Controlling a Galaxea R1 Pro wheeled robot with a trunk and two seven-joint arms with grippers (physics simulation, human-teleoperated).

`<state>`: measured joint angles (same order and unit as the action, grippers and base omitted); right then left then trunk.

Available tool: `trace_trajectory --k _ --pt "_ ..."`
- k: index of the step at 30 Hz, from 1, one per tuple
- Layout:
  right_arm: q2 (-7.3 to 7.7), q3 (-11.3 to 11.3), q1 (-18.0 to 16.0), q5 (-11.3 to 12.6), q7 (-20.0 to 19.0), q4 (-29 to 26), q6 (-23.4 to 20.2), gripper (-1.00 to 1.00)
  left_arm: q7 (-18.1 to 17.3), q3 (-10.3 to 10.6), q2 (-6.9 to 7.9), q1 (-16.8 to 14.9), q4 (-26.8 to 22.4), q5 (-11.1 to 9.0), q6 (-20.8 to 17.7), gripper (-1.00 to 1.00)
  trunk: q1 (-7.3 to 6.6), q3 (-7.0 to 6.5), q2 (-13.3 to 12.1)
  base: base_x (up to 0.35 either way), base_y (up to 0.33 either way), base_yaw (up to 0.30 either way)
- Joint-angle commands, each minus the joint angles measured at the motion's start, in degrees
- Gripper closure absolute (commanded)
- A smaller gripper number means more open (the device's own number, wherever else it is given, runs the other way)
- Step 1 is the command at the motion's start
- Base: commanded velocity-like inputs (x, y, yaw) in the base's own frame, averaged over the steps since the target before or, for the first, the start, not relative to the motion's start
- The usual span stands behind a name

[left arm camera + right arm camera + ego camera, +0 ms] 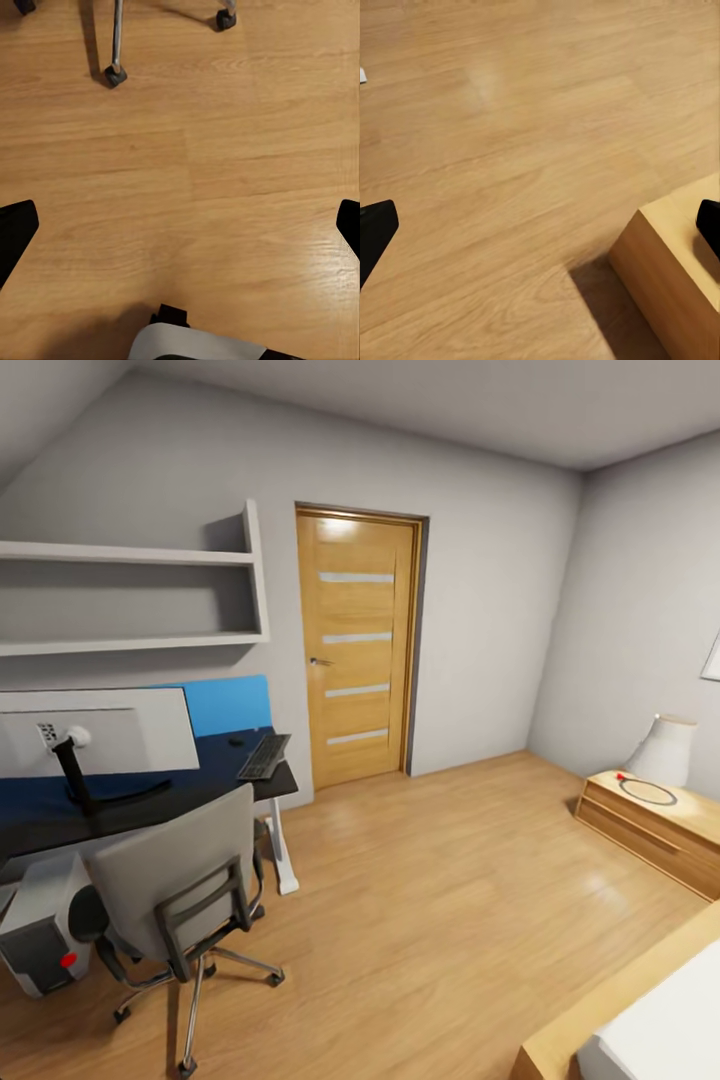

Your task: In the bedroom, organize the workspace by keeping the computer under the desk, ensuring the monitor is on the desk, placing the keyboard on the desk next to the monitor, placing the mouse on the desk next to the keyboard, moving the folder from the swivel chair onto the desk next to the mouse, stacking the notebook on top of the folder with the pen on top of the notebook, and positioning the swivel chair next to the desk.

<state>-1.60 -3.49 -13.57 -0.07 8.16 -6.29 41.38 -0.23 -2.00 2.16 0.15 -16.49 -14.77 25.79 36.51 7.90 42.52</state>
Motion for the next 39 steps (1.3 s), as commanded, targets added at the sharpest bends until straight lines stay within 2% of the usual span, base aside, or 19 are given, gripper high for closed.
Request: trace_trajectory --k 1,11,27,39 --pt "-0.02 -0.37 -0.05 -0.02 0.45 0.05 0.11 -1.0 -0.03 -0.19 -0.02 0.0 -0.08 0.09 0.04 -1.0 0.04 0.08 0.05 0.235 0.0 0.0" --pt "-0.15 -0.42 -0.05 -0.01 0.38 0.08 0.18 -1.0 0.0 -0.19 -0.01 0.0 -0.06 0.09 -0.03 -1.0 0.04 0.08 0.05 0.183 0.0 0.0" --pt "-0.15 -0.45 -0.05 -0.02 0.36 0.05 0.3 -1.0 0.02 -0.19 -0.04 -0.02 -0.11 0.09 0.01 -1.0 0.04 0.08 0.05 0.038 0.0 0.0" --pt "-0.07 -0.46 -0.05 -0.02 0.37 0.1 0.28 -1.0 -0.03 -0.11 -0.05 0.01 -0.09 0.09 -0.04 -1.0 0.04 0.08 0.05 0.157 0.0 -0.04"
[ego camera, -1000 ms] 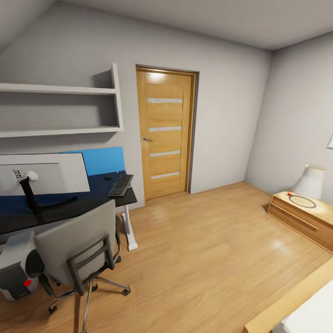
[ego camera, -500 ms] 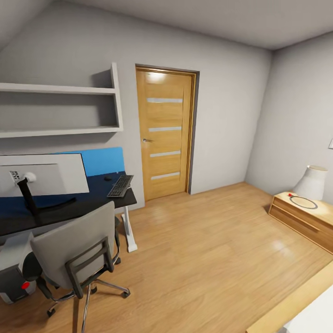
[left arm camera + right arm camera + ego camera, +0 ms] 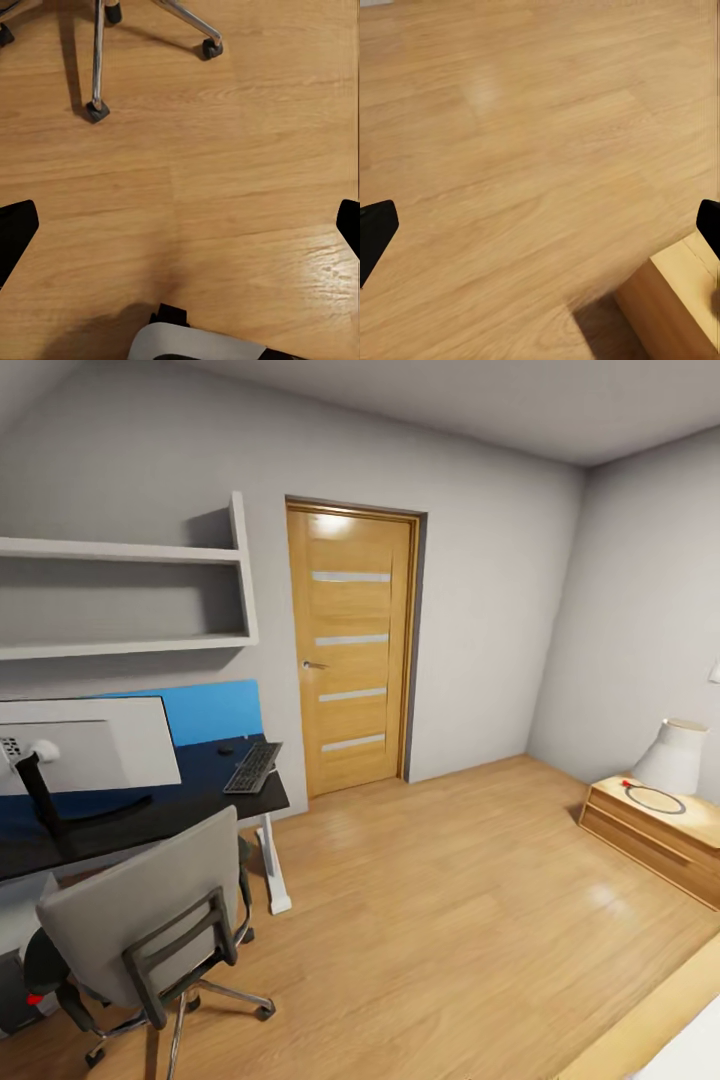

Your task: In the bedroom, organize the workspace by keeping the computer under the desk, ensuring the monitor is on the desk, placing the keyboard on the desk next to the monitor, placing the mouse on the desk next to the keyboard, moving the folder from the swivel chair onto the desk next to the mouse, stacking the notebook on top of the folder with the pen on top of the notebook, and positioning the swivel chair next to the desk.

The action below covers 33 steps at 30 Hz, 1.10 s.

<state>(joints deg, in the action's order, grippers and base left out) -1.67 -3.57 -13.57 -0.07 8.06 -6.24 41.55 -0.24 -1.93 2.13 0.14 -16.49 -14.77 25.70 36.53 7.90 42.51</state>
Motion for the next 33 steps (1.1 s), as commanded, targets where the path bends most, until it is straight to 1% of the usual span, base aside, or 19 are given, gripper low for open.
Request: trace_trajectory --k 1,6,22,26,33 --pt "-0.01 -0.38 -0.05 -0.01 0.46 0.05 0.09 -1.0 -0.03 -0.18 -0.02 0.02 -0.09 0.09 0.06 -1.0 0.01 0.08 0.07 0.018 0.0 -0.234" --pt "0.0 -0.38 -0.05 -0.01 0.46 0.08 0.03 -1.0 -0.03 -0.18 -0.02 0.0 -0.04 0.09 0.05 -1.0 0.01 0.08 0.07 0.211 0.0 -0.255" --pt "0.0 -0.38 -0.05 -0.01 0.46 0.09 -0.14 -1.0 -0.03 -0.18 -0.02 0.02 -0.09 0.09 0.05 -1.0 0.01 0.08 0.07 0.326 0.0 -0.259" --pt "-0.06 -0.38 -0.05 -0.01 0.46 0.09 -0.15 -1.0 -0.03 -0.18 -0.02 0.01 -0.08 0.09 0.06 -1.0 0.01 0.08 0.07 0.33 0.0 -0.106" --pt "-0.15 -0.38 -0.05 -0.01 0.46 0.09 -0.16 -1.0 -0.03 -0.18 -0.02 0.02 -0.07 0.09 0.05 -1.0 0.01 0.08 0.07 0.33 0.0 -0.017"
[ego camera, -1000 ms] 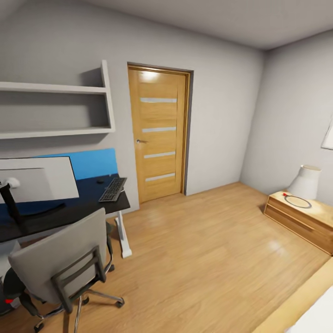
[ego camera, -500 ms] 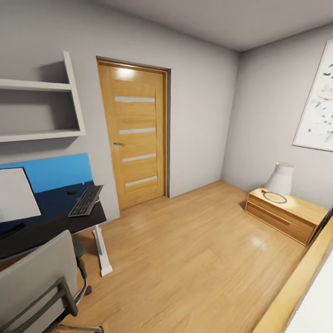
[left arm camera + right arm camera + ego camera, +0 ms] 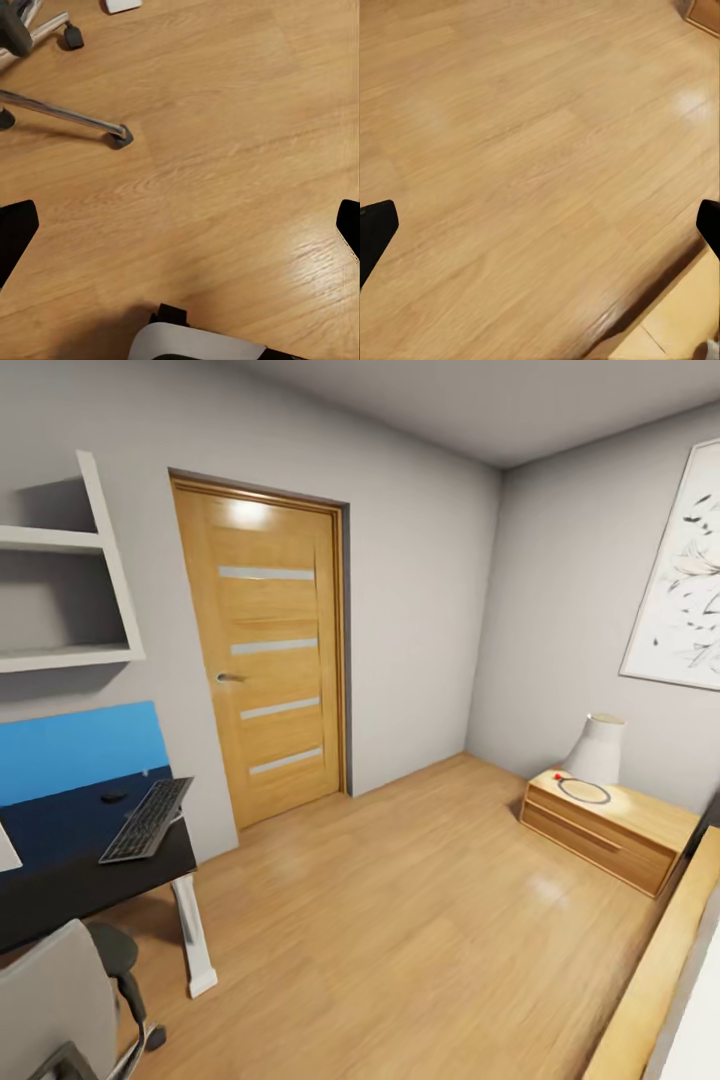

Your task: In the bedroom, organize the workspace by keeping the computer under the desk, ensuring the monitor is on the desk, placing the keyboard on the desk next to the monitor, placing the mouse on the desk next to the keyboard, moving the folder from the swivel chair onto the desk next to the mouse, stacking the notebook on top of the folder with the pen on top of the notebook, and positioning the swivel chair next to the desk.

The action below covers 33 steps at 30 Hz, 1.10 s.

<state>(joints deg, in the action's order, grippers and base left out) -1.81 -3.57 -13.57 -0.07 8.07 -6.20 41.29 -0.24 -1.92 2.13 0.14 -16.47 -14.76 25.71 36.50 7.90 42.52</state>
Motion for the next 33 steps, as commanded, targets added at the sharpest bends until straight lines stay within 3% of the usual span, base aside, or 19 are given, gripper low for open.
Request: trace_trajectory --k 1,12,20,33 --pt "0.0 -0.38 -0.05 -0.02 0.46 0.05 0.11 -1.0 -0.03 -0.19 -0.02 0.02 -0.09 0.08 0.04 -1.0 0.04 0.08 0.05 0.33 0.0 -0.004" --pt "-0.02 -0.38 -0.05 -0.02 0.46 0.05 0.11 -1.0 -0.03 -0.19 -0.02 0.03 -0.11 0.08 0.04 -1.0 0.04 0.08 0.05 0.33 0.016 -0.001" --pt "-0.03 -0.37 -0.05 -0.02 0.46 0.05 0.11 -1.0 -0.03 -0.19 -0.01 0.02 -0.09 0.06 0.04 -1.0 0.04 0.08 0.05 0.263 0.217 0.0" --pt "0.21 -0.29 -0.05 -0.02 0.52 0.05 0.1 -1.0 -0.03 -0.19 -0.02 0.01 -0.1 0.08 0.13 -1.0 0.04 0.08 0.05 0.059 0.046 0.0"
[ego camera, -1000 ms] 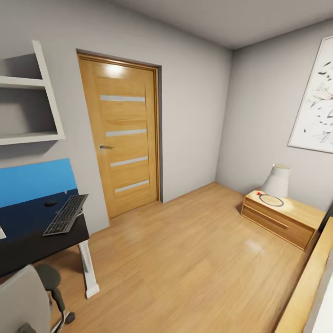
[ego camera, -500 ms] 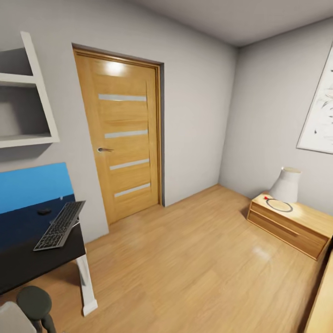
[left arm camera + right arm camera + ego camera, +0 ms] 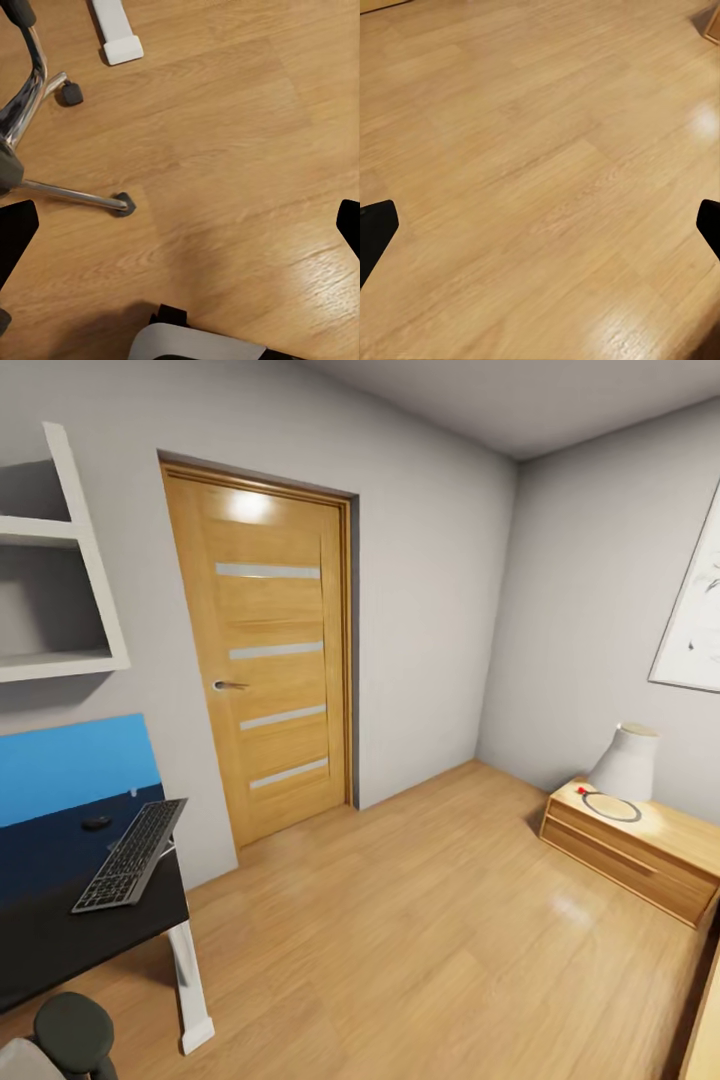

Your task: In the bedroom, organize the workspace by keeping the computer under the desk, ensuring the monitor is on the desk, placing the keyboard on the desk next to the monitor, placing the mouse on the desk next to the keyboard, moving the folder from the swivel chair onto the desk next to the mouse, stacking the notebook on top of the folder with the pen on top of the notebook, and positioning the swivel chair next to the desk.

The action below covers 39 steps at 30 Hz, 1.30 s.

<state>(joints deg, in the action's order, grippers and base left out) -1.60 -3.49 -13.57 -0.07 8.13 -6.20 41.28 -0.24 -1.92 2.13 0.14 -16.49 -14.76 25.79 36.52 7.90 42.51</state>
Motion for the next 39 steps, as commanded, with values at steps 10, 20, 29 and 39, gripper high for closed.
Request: trace_trajectory --k 10,20,29,39 --pt "0.01 -0.31 -0.05 -0.02 0.46 0.05 0.03 -1.0 -0.03 -0.19 -0.02 -0.01 -0.1 0.09 0.04 -1.0 0.02 0.08 0.06 0.26 0.066 0.0" --pt "0.02 -0.37 -0.05 -0.02 0.45 0.05 0.03 -1.0 -0.03 -0.19 -0.02 0.02 -0.09 0.09 0.05 -1.0 0.02 0.08 0.06 0.323 0.006 0.0" --pt "0.02 -0.36 -0.05 -0.02 0.44 0.05 0.03 -1.0 -0.03 -0.19 -0.02 0.01 -0.08 0.09 0.05 -1.0 0.02 0.08 0.06 0.325 0.0 0.0" --pt "0.02 -0.3 -0.05 -0.02 0.42 0.05 0.03 -1.0 -0.03 -0.19 -0.02 0.01 -0.07 0.09 0.05 -1.0 0.02 0.08 0.06 0.325 0.0 0.0"
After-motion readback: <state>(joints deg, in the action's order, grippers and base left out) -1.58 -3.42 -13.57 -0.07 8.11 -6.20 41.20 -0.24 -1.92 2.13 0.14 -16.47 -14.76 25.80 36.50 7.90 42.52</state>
